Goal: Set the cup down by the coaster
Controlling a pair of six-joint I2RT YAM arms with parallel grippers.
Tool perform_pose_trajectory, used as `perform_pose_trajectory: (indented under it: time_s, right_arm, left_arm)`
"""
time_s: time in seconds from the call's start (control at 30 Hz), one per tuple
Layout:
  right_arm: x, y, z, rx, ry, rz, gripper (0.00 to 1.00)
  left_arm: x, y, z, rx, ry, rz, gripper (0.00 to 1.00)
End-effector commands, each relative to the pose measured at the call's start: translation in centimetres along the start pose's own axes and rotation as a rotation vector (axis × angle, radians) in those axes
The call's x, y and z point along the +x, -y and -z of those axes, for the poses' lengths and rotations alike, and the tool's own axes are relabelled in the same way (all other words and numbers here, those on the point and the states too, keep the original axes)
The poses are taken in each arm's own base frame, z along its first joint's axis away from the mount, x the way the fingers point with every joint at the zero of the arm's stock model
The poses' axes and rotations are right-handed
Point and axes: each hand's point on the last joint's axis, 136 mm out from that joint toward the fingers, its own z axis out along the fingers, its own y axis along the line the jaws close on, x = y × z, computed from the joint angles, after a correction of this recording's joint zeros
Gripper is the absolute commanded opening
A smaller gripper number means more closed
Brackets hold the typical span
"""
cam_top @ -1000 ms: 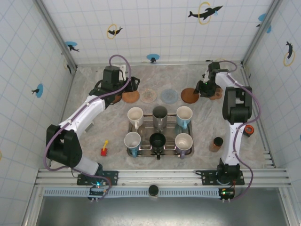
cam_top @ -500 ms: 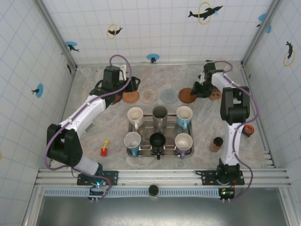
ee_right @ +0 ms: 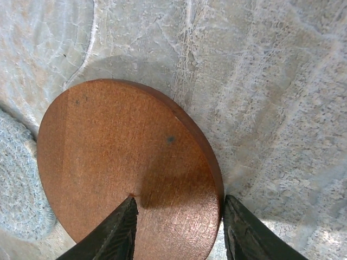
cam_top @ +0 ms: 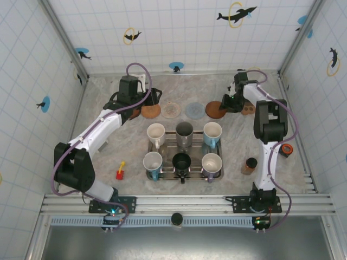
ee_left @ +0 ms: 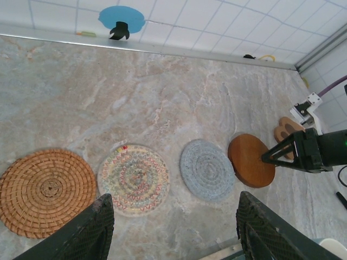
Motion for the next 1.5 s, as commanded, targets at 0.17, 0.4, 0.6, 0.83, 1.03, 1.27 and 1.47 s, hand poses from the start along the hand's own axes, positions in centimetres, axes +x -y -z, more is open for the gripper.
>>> perform_pose_trajectory:
  time_s: [0.17, 0.4, 0.6, 0.83, 1.03, 1.27, 1.47]
  right_arm:
    - [4.3, 1.0, 0.1, 0.061, -0.11, -0.012, 0.44]
    - [1.6, 0.6, 2.9, 0.052, -0.036, -0.015, 0.46]
    - [-2.7, -0.8, 5.0, 0.023, 0.061, -0.013, 0.48]
    - [-7.2, -3.3, 4.0, -0.009, 0.094, 0.009, 0.47]
    - [-8.2, -4.7, 0.8, -0.061, 0.076, 0.005, 0.45]
    - [-6.6, -4.4, -2.0, -0.054, 0.021, 0.008, 0.44]
    - [-5.4, -3.7, -2.6, -0.038, -0.007, 0.013, 0.44]
  left_arm:
    - [-0.1, 0.2, -0.1, 0.028, 0.007, -0.007, 0.61]
    - [0.0, 0.3, 0.0, 0.032, 0.006, -0.003, 0.61]
    - [-0.4, 0.4, 0.4, 0.027, 0.018, -0.007, 0.61]
    - [-1.0, 0.2, 0.9, 0.0, 0.034, -0.01, 0.61]
    - [-1.1, 0.1, 1.1, -0.011, 0.031, -0.011, 0.61]
    - [-0.7, 0.1, 0.8, -0.007, 0.016, -0.001, 0.61]
    - [-0.8, 0.1, 0.9, -0.007, 0.017, 0.003, 0.61]
